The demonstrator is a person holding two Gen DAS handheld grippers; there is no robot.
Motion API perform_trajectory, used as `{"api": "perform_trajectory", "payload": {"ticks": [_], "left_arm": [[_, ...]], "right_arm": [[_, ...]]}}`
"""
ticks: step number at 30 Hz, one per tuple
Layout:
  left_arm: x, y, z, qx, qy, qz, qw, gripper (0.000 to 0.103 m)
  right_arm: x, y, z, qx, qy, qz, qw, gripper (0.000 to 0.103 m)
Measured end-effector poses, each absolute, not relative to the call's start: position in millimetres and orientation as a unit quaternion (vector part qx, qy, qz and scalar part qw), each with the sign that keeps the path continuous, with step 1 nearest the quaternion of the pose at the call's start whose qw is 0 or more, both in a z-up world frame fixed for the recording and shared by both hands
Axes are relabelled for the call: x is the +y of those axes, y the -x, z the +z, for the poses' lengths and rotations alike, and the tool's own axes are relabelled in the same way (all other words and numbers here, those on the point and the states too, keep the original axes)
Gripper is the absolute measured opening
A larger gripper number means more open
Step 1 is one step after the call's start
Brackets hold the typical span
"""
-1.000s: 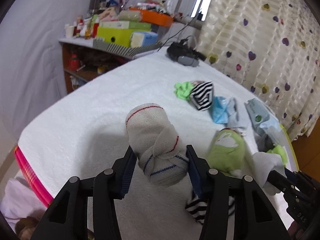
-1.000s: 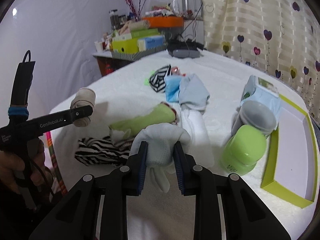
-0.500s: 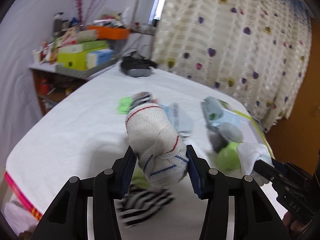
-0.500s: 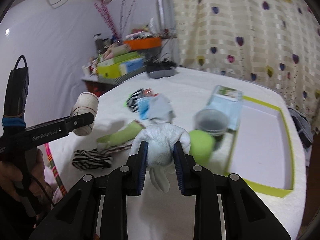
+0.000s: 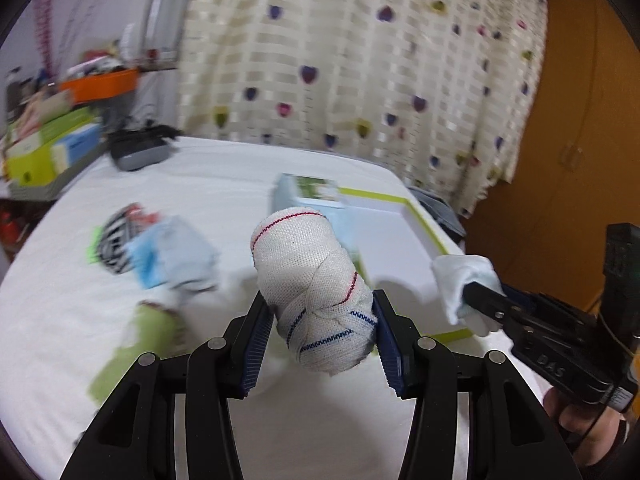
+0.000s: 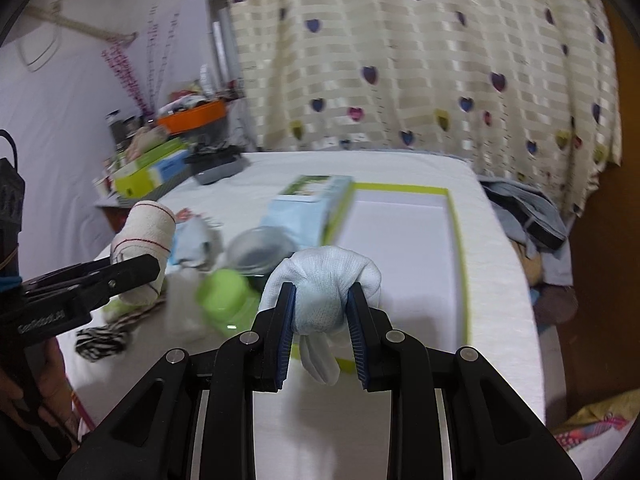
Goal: Organize soft objects
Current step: 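Carry both socks into the lime-green box and open both tools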
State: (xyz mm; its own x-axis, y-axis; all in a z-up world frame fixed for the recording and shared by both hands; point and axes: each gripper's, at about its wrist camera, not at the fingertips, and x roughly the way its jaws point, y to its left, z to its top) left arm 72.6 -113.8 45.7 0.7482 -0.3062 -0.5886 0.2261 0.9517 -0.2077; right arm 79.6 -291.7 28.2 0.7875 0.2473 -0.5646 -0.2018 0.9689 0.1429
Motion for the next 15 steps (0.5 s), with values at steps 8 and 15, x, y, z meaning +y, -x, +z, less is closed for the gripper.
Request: {"api": "perform_trajectory", "payload": {"ticks": [8,15], "left_arm": [[-173,-108,28,0.357,0.037,-0.194,0.913,0.048],[-206,-130,10,0.381,0.020,-0.222,0.897,0.049]], "right_arm": [[-329,-104,6,0.334,-0.057,0.093,0.936,0.027],[-346,-121,-14,0.360,-0.067,0.095,0.926,0.029]]}}
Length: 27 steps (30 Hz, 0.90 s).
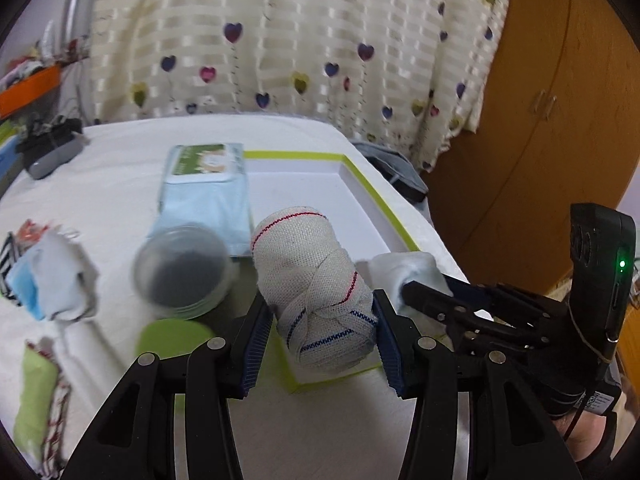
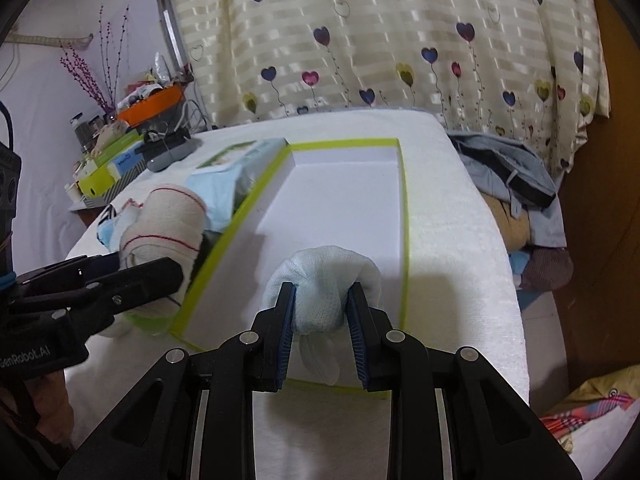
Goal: Organize soft objects
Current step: 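Carry both socks into the lime-green box and open both tools, then move both tools back toward the remaining socks on the table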
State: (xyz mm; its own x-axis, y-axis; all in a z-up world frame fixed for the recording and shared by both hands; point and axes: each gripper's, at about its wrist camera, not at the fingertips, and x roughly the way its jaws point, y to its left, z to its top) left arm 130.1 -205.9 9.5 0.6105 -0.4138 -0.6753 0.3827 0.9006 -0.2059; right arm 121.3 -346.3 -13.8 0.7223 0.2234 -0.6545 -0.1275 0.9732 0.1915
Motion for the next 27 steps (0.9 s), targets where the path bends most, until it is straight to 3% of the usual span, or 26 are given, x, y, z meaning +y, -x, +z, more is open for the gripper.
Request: {"api": "perform_trajectory", "payload": {"ticks": [3,6,27], "left_arm": [[-218,-138,2,0.390,0.011,-0.232,0.891,0.049],[-225,-142,-3,0.396,0.003,-0.238,0.887,0.049],[-173,-77,24,0.352,0.026,-0.243,0.904,0.050]], "right_arm": [[-352,-123,-19,0.367,-0.062,0.090,0.924,0.033],[-354,-122,-18,0.364,-0.060,0.092,0.925,0.047],[-342,-62,12,0.336,-0.062,0.054,0.938,0.048]]}}
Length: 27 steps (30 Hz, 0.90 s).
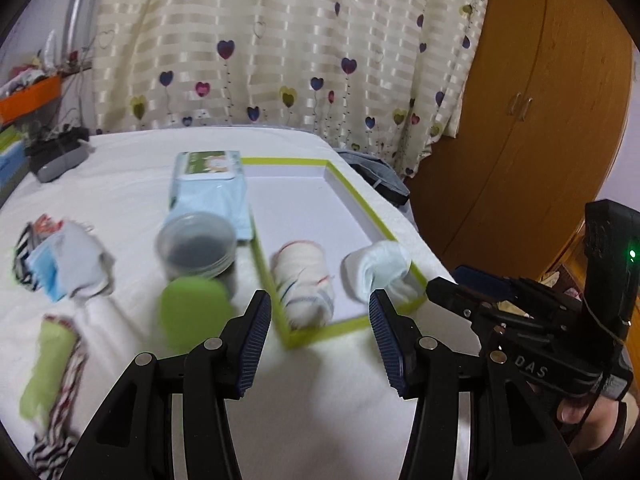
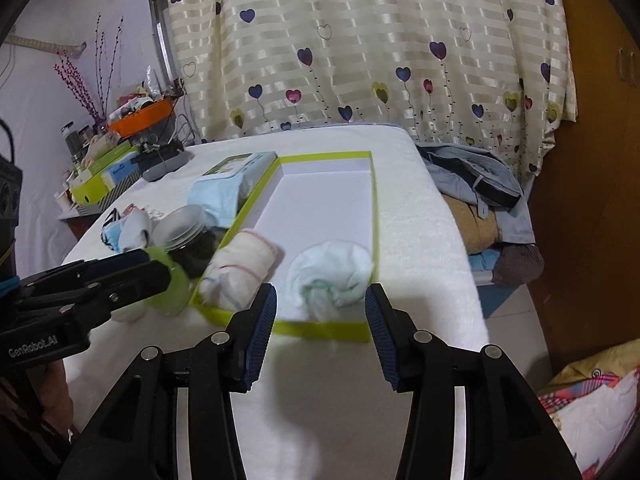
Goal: Organize soft objects
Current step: 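Move both tools back toward the remaining socks on the table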
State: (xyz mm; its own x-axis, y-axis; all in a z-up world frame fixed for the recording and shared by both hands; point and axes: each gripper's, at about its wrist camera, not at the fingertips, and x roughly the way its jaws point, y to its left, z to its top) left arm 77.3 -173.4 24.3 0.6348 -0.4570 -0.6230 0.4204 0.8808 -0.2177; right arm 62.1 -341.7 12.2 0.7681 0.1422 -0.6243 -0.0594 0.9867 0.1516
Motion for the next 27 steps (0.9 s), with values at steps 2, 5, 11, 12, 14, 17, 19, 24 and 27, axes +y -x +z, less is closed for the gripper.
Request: {"api": "perform_trajectory", "payload": {"ticks": [2,5,11,12,14,17,19,24,27], "left_arm": [[-159,-67,27,0.348,0.032,-0.238,0.906,0.050],[-140,-55,29,0.340,0.039,-0.224,0.912,0.050],[-97,-44,34,0.330,0.061,-0.189,0.923,0.050],[-93,-43,33,0.329,0.063,-0.185,0.924,0.050],[-79,-38,32,0.328,0.070,-0.173,0.926,0.050],[-65,-32,31,0.327,0.078,-0.162,0.928,0.050],[-55,-27,30,0.325,0.084,-0.154,0.929,0.050],[-34,-14,29,0.320,0.093,-0.137,0.933,0.050],[-24,-8,29,0.319,0.096,-0.126,0.934,0.050]], "right_arm": [[-328,-61,12,0.339,-0.054,0.065,0.937,0.048],[-301,-63,10,0.343,-0.030,0.084,0.935,0.048],[-267,-64,12,0.344,-0.008,0.109,0.933,0.048],[-265,-63,14,0.342,-0.008,0.112,0.933,0.048],[-257,-59,19,0.337,-0.003,0.120,0.934,0.048],[-246,-50,26,0.329,0.004,0.131,0.935,0.048],[-238,-45,30,0.326,0.007,0.141,0.935,0.048],[-215,-34,36,0.318,0.019,0.166,0.933,0.048],[-203,-29,36,0.316,0.025,0.178,0.931,0.048]]}}
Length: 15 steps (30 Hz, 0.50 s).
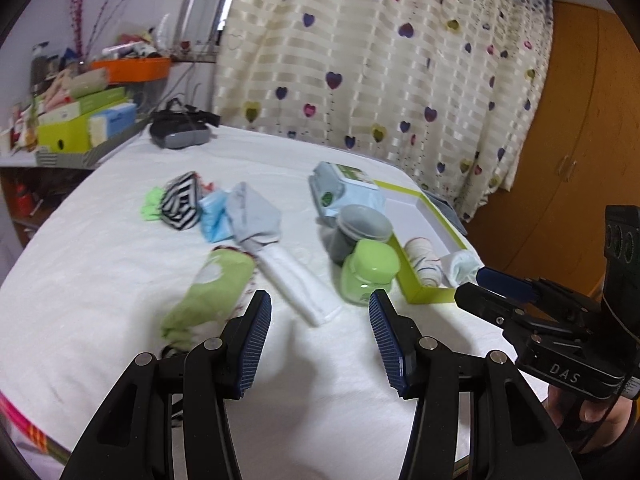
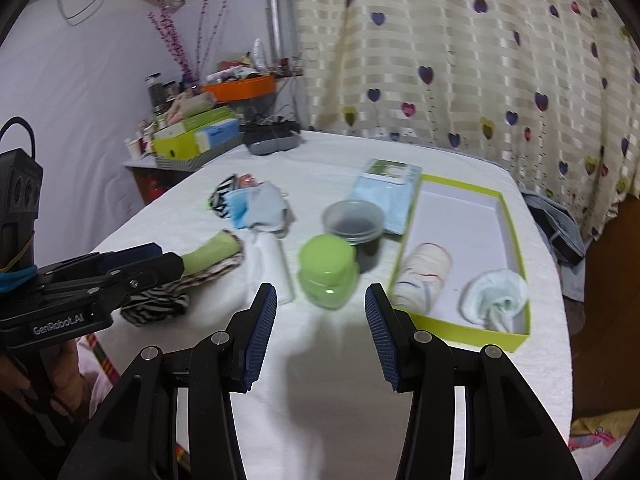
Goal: Organize soft objects
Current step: 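Move both tools back toward the remaining socks on the table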
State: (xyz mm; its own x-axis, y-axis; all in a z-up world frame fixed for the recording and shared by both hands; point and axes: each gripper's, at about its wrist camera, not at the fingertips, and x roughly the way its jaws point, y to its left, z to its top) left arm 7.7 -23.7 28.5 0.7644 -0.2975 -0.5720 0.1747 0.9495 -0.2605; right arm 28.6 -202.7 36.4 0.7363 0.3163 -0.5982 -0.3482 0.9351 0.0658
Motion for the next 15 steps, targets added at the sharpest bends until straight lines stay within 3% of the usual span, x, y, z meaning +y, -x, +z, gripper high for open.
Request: {"api": "perform_trajectory", "payload": {"ticks": [15], "left_arm": [[25,4,1,0.338,0.098,-0.067,0.934,0.052]], "right_arm": [[-164,-22,26,0.326,0.045,0.230,0.916,0.047]]}}
